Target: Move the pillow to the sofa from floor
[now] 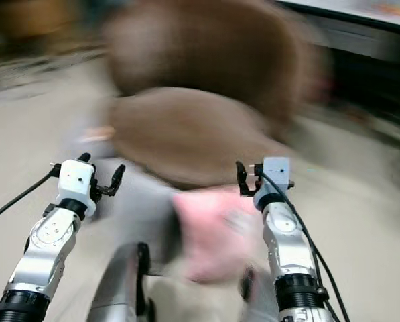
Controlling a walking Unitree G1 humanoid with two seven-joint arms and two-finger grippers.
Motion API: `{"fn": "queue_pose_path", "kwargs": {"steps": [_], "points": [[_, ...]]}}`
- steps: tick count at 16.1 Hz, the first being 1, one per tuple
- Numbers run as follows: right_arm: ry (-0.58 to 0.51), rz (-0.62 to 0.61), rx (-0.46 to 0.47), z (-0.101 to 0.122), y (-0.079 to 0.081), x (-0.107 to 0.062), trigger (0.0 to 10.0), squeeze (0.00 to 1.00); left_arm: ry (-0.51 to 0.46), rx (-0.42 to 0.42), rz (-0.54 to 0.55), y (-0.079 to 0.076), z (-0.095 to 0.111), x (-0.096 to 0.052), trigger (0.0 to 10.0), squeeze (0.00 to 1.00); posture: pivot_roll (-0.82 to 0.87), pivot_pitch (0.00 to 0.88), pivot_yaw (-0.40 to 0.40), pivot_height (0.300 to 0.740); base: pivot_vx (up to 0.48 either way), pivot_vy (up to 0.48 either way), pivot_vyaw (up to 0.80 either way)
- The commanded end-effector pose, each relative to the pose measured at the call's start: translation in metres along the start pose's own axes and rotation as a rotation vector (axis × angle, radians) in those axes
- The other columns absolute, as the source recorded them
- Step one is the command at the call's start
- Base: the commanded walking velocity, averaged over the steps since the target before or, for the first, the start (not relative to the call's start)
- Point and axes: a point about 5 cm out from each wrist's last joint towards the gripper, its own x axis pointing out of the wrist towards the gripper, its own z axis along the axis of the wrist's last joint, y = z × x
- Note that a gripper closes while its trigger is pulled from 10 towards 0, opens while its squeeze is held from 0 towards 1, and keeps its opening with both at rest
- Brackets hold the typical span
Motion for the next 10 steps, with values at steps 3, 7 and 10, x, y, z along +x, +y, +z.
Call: {"fn": "queue_pose_path", "kwargs": {"steps": [3,7,10], "points": [[-0.011,-0.012,0.054,0.003,0.002,0.003,10.0,0.0,-0.002,0.02,0.012,0.005,0.003,0.001,10.0,0.0,0.0,0.0,-0.01,0.526,0.206,0.0,0.0],[0.015,-0.043,0.051,-0.004,-0.003,0.001,0.0,0.0,0.004,0.011,-0.023,0.005,0.001,-0.001,0.0,0.0,0.01,0.0,-0.012,0.526,0.0,0.0,0.0],[0.075,-0.062,0.026,-0.012,-0.005,0.002,0.0,0.0,-0.004,0.041,-0.061,0.006,0.002,-0.003,1.8,0.0,0.02,0.0,-0.023,0.526,0.0,0.0,0.0]]}}
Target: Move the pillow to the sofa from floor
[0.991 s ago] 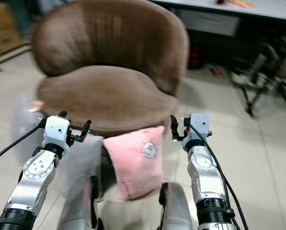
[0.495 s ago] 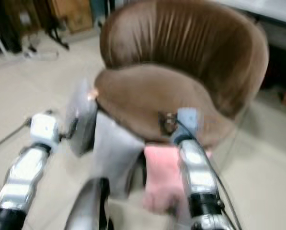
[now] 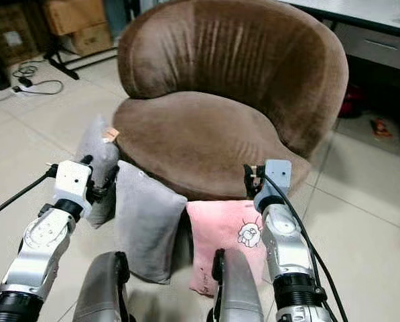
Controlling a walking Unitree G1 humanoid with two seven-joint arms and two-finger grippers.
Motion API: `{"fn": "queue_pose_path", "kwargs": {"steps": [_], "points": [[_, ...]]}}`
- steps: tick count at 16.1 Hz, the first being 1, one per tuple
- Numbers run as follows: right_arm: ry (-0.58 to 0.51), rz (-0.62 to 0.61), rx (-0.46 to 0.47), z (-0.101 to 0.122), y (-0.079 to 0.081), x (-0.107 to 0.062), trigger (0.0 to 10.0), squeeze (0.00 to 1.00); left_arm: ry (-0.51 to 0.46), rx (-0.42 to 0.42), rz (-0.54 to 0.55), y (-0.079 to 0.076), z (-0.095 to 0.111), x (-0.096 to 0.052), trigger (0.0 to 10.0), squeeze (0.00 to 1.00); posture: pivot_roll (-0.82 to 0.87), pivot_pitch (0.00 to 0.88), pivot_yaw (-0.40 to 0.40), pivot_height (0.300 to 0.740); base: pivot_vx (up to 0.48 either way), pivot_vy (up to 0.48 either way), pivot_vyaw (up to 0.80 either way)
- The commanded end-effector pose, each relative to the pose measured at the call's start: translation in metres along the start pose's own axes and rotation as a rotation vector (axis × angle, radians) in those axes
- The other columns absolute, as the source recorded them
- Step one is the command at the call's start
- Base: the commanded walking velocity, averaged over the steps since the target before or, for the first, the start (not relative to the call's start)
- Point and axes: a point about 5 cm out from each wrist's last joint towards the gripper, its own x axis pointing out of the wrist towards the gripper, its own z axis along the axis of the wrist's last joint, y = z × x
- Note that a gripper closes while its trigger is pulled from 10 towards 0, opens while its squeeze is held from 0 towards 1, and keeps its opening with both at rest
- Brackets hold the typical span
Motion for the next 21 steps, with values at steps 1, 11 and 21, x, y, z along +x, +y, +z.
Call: {"fn": "queue_pose_path", "kwargs": {"steps": [1,11,21], "points": [[0.059,-0.02,-0.023,-0.007,-0.006,0.002,10.0,0.0,-0.009,0.032,-0.025,0.001,0.002,0.0,10.0,0.0,0.02,0.0,-0.022,0.526,0.0,0.0,0.0],[0.074,0.126,-0.014,-0.012,0.009,0.001,10.0,0.0,-0.008,0.052,-0.208,-0.026,0.003,-0.019,10.0,0.0,0.0,0.185,0.004,0.421,0.0,0.0,0.0],[0.2,0.168,-0.022,-0.011,0.065,0.037,10.0,0.0,-0.018,0.053,-0.354,-0.016,0.022,-0.031,10.0,0.0,0.07,0.295,0.002,0.421,0.0,0.0,0.0]]}}
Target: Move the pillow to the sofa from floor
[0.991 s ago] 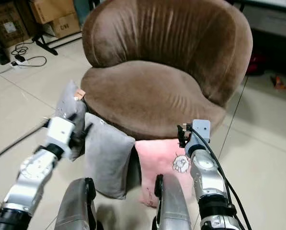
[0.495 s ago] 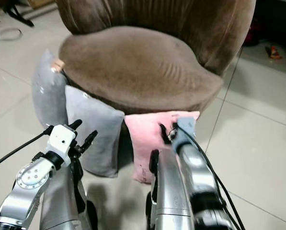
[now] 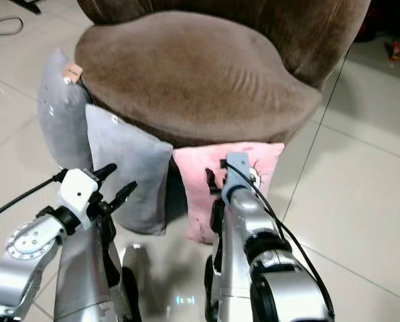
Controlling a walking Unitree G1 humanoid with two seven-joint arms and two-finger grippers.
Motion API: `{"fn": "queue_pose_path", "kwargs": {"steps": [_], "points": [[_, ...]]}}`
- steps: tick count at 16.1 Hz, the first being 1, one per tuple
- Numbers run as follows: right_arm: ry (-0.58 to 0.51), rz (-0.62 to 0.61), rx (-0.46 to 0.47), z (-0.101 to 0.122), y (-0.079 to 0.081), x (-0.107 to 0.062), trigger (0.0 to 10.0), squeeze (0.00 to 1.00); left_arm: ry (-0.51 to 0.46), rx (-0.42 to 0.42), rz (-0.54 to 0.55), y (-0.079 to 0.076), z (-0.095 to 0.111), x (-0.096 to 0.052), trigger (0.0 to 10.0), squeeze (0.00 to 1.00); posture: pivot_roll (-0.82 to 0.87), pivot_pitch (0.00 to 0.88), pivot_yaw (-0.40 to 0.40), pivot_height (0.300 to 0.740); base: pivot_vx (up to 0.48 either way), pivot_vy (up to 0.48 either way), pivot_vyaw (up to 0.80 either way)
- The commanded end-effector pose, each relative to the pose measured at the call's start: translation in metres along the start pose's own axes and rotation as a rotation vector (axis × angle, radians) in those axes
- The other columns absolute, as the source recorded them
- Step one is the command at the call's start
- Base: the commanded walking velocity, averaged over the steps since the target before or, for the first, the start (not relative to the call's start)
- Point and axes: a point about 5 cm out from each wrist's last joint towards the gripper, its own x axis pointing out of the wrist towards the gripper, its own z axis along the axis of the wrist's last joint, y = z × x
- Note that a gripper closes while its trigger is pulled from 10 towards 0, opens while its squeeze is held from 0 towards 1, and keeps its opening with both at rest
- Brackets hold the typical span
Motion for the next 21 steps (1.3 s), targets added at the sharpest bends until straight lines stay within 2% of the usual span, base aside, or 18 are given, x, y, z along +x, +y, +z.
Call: {"fn": "queue_pose_path", "kwargs": {"steps": [1,2,4,5,6,7,8,13,21], "points": [[0.033,-0.023,-0.005,-0.008,0.001,0.0,10.0,0.0,0.021,-0.004,-0.024,-0.001,-0.001,-0.006,10.0,0.0,0.09,0.314,0.002,0.421,0.0,0.0,0.0],[0.042,-0.044,-0.014,-0.008,0.001,0.001,10.0,0.0,0.025,-0.002,-0.032,-0.001,0.0,-0.009,10.0,0.0,0.09,0.325,0.001,0.421,0.0,0.0,0.0],[0.091,-0.104,-0.066,-0.017,0.001,0.0,10.0,0.0,0.035,0.012,-0.148,-0.011,0.004,-0.016,10.0,0.0,0.11,0.363,0.007,0.421,0.0,0.0,0.0],[0.092,-0.105,-0.045,-0.018,0.004,0.0,6.8,0.0,0.042,0.014,-0.182,-0.015,0.006,-0.018,10.0,0.0,0.11,0.369,0.009,0.421,0.0,0.0,0.0],[0.087,-0.098,-0.027,-0.017,0.008,0.0,0.6,0.0,0.047,0.015,-0.184,-0.015,0.006,-0.019,10.0,0.0,0.11,0.372,0.01,0.421,0.0,0.0,0.0],[0.084,-0.094,-0.02,-0.017,0.009,0.001,0.6,0.0,0.048,0.015,-0.183,-0.014,0.006,-0.019,10.0,0.0,0.11,0.372,0.01,0.421,0.0,0.0,0.0],[0.073,-0.084,-0.013,-0.015,0.012,0.001,0.0,0.0,0.052,0.015,-0.179,-0.013,0.006,-0.019,10.0,0.0,0.11,0.374,0.012,0.421,0.0,0.0,0.0],[0.048,-0.074,-0.027,-0.011,0.017,0.002,0.0,0.0,0.067,0.005,-0.185,-0.015,0.005,-0.02,10.0,0.0,0.1,0.367,0.008,0.421,0.0,0.0,0.0],[0.041,-0.069,-0.034,-0.011,0.015,0.002,0.0,0.0,0.069,-0.001,-0.195,-0.017,0.006,-0.02,10.0,0.0,0.1,0.343,0.013,0.421,0.0,0.0,0.0]]}}
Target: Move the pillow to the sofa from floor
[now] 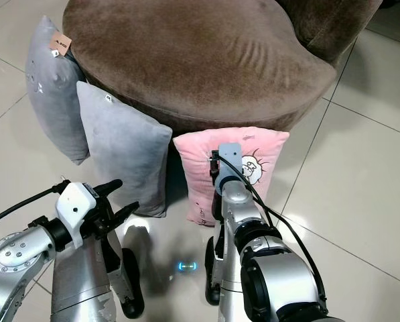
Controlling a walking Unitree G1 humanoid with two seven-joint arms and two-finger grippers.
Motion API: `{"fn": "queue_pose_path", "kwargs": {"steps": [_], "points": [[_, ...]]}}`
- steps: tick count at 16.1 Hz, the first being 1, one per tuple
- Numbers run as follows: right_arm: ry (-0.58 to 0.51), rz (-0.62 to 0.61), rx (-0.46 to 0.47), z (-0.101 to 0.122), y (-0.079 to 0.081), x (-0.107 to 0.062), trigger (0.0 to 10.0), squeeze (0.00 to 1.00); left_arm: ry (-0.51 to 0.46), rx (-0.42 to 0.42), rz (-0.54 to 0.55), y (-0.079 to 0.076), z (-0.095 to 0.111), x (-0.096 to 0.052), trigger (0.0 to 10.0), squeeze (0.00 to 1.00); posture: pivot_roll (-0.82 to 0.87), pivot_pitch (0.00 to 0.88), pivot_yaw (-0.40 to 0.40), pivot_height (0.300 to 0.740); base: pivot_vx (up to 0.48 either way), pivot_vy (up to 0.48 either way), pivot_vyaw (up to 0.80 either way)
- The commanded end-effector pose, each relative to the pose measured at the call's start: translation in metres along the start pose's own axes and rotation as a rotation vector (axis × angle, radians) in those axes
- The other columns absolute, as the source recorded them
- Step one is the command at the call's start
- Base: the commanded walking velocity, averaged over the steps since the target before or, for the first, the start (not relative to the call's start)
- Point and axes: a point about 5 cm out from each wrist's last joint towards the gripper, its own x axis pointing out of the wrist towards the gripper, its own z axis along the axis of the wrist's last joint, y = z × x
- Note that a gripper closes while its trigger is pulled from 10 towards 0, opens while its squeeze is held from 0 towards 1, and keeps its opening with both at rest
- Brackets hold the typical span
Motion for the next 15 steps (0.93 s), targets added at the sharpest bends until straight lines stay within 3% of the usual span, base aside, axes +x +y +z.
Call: {"fn": "queue_pose_path", "kwargs": {"steps": [1,7,15], "points": [[0.095,0.004,0.003,-0.0232,0.0001,-0.0048,0.0,0.0,0.001,-0.008,-0.025,-0.0039,0.0006,-0.0003,10.0,0.0,0.1,0.341,0.013,0.421,0.0,0.0,0.0],[0.09,0.014,-0.005,-0.0214,-0.0001,-0.0041,0.0,0.0,-0.008,-0.02,-0.045,-0.0026,0.0039,0.0052,10.0,0.0,0.1,0.324,0.009,0.421,0.0,0.0,0.0],[0.089,0.04,-0.001,-0.0274,0.0034,-0.0066,0.0,0.0,-0.003,-0.041,-0.071,-0.0037,0.0012,-0.0007,10.0,0.0,0.1,0.286,0.012,0.421,0.0,0.0,0.0]]}}
